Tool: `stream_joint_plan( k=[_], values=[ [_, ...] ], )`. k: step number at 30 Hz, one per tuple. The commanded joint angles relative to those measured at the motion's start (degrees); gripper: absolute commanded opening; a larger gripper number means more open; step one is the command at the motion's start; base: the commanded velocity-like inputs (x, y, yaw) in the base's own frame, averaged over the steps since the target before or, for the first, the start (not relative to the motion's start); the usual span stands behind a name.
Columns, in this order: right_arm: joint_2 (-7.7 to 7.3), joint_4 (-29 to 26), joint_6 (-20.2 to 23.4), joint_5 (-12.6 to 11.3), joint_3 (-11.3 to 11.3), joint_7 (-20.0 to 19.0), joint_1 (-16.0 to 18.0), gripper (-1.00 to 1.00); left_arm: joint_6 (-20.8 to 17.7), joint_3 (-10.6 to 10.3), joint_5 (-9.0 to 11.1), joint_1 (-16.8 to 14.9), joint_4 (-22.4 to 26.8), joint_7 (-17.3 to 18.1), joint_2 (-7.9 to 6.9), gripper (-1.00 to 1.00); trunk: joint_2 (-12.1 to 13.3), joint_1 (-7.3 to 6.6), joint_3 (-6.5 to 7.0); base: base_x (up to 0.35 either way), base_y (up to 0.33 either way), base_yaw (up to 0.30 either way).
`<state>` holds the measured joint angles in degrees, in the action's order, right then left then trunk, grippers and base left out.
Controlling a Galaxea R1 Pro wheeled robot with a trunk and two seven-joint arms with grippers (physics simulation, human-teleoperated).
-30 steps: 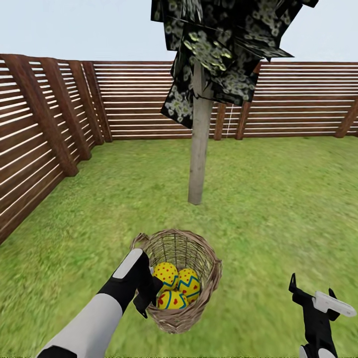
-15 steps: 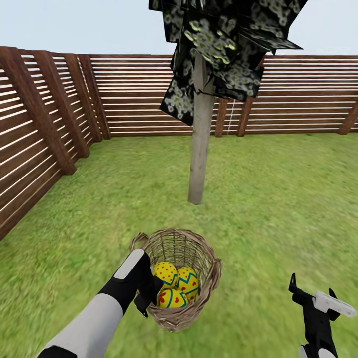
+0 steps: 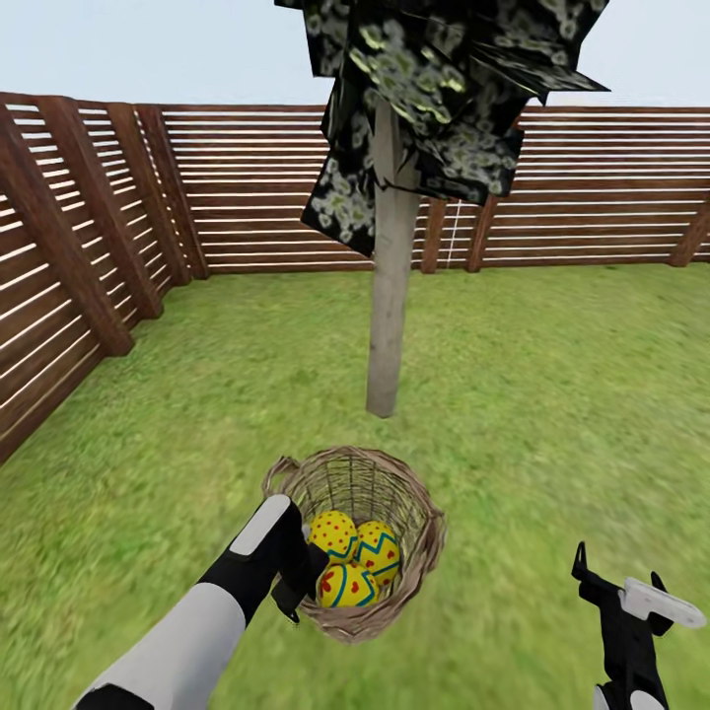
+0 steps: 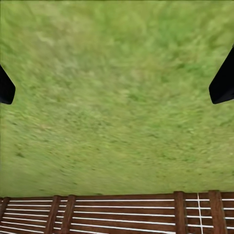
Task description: Take the three Easter eggs out of the wicker basket on the lawn in the garden, then place them on the lawn next to a single tree (choose any tree) so that all three eggs are next to the same tree and none are left in the basket.
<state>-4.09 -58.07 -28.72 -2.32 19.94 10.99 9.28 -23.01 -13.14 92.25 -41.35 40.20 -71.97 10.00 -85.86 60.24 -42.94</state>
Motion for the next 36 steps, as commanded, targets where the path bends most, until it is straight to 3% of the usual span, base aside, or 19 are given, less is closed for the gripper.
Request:
stream_joint_plan(
  k=[1,9,13,25,28,36],
  values=[
    [-0.03,0.1,-0.2,-0.2,-0.1,0.1,0.0,1.00,-0.5,-0.1,0.1,0.0,0.1,-0.3,0.00,-1.00,0.0,0.03,-0.13,0.298,-0.100,0.000],
    [-0.04,0.0,-0.3,-0.2,-0.1,0.1,0.0,1.00,-0.5,-0.3,0.1,0.0,0.1,-0.1,0.00,-1.00,0.0,0.03,-0.87,0.298,-0.145,0.000],
    [-0.04,0.1,-0.3,-0.2,-0.1,0.1,0.0,1.00,-0.5,-1.3,0.1,0.0,-0.9,2.5,0.00,-1.00,0.0,0.03,-1.25,0.316,-0.094,0.000],
    [-0.04,0.0,-0.3,-0.2,-0.1,0.1,0.0,1.00,-0.5,-1.5,0.1,0.0,-1.0,2.6,0.00,-1.00,0.0,0.03,-2.37,0.334,-0.001,0.000],
    [-0.04,0.0,-0.3,-0.2,0.0,0.1,0.0,1.00,0.3,-2.9,0.2,0.0,-0.7,2.5,0.00,-1.00,0.0,0.03,-2.65,0.070,0.000,0.000],
    [-0.17,-0.1,-0.3,-0.2,0.0,0.1,0.0,1.00,0.3,-3.1,0.1,0.0,-0.5,2.3,0.00,-1.00,-2.0,1.12,-4.12,0.001,0.000,0.000]
  ],
)
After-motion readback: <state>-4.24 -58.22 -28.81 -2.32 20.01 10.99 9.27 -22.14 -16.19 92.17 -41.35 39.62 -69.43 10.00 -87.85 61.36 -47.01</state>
